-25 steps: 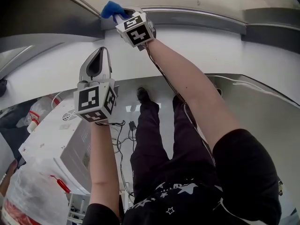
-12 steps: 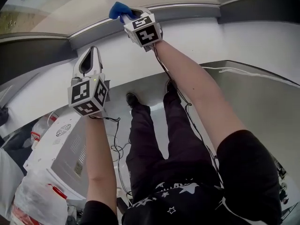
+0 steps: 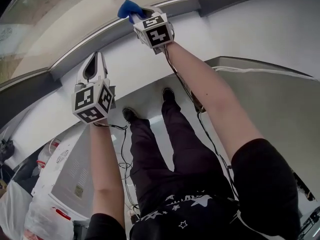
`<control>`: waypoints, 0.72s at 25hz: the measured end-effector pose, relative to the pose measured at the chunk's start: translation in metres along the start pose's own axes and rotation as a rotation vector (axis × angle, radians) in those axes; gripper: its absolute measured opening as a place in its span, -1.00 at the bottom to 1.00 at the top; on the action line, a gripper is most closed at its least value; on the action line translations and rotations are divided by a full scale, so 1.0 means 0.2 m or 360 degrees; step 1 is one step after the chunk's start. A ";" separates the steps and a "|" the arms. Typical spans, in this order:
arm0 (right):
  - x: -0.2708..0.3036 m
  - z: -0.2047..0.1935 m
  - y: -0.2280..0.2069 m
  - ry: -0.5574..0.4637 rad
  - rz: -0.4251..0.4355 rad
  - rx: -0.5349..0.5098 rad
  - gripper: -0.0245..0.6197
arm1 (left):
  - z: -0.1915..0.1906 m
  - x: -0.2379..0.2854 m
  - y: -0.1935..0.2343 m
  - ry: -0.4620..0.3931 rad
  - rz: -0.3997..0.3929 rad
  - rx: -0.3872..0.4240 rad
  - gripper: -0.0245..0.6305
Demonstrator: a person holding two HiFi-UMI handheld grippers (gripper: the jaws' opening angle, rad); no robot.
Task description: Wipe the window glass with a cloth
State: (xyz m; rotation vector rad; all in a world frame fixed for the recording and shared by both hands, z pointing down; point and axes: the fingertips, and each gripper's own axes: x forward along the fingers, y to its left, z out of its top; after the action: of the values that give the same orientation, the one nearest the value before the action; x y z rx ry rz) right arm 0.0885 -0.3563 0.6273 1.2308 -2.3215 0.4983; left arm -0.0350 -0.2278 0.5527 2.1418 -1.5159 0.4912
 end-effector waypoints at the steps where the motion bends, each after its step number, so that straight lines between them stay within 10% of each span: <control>1: -0.02 -0.01 -0.07 -0.0004 -0.0020 0.0024 -0.69 | 0.01 0.04 -0.05 0.0005 -0.0014 0.0009 -0.90; 18: -0.43 -0.17 -1.03 -0.0018 -0.0422 0.0346 -0.69 | 0.21 0.38 -0.70 -0.0025 -0.0188 0.0147 -0.90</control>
State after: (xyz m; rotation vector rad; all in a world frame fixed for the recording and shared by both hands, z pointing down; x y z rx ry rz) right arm 0.3105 -0.3910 0.6289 1.6183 -2.1111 0.6627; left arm 0.1228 -0.2716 0.5354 2.2952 -1.3900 0.5139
